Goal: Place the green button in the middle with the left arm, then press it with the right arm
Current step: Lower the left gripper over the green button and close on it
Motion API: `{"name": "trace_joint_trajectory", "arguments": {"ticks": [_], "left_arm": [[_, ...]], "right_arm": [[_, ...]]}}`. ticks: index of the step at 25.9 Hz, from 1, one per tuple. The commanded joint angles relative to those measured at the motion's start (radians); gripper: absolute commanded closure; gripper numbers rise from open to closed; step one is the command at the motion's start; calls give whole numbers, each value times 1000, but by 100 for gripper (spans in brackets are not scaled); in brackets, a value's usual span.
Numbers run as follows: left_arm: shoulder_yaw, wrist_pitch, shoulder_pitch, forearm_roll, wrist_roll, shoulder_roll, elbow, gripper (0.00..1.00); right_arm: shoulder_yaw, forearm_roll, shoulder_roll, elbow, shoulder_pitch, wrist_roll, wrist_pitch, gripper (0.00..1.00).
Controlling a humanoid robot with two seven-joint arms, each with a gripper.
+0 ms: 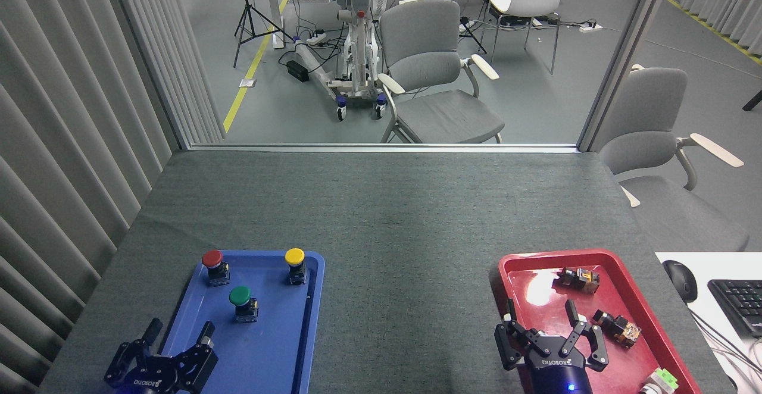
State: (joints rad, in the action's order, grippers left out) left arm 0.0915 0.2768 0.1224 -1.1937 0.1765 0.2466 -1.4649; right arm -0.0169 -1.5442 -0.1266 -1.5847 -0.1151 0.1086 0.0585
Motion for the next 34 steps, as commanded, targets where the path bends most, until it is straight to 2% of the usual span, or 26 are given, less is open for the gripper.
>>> {"name": "trace_joint_trajectory", "arguments": {"ticks": [1,7,14,20,34], "left_arm": [[-7,-4,-13,-32,0,-15,11,1],[-56,-93,-96,-27,17,-36,153,1],[-115,-87,-130,-23,23,-43,193,1],[-174,-99,-175,-26,52,-52,299,1],[-176,-85,-234,-35,37,-70,351,1]], "right_arm": [[0,0,2,0,0,0,0,0],[0,0,4,0,3,0,4,0],[0,0,1,2,0,2,10,0],[-2,0,-4,2,0,2,12,0],[-2,0,-4,3,2,0,15,0]]}}
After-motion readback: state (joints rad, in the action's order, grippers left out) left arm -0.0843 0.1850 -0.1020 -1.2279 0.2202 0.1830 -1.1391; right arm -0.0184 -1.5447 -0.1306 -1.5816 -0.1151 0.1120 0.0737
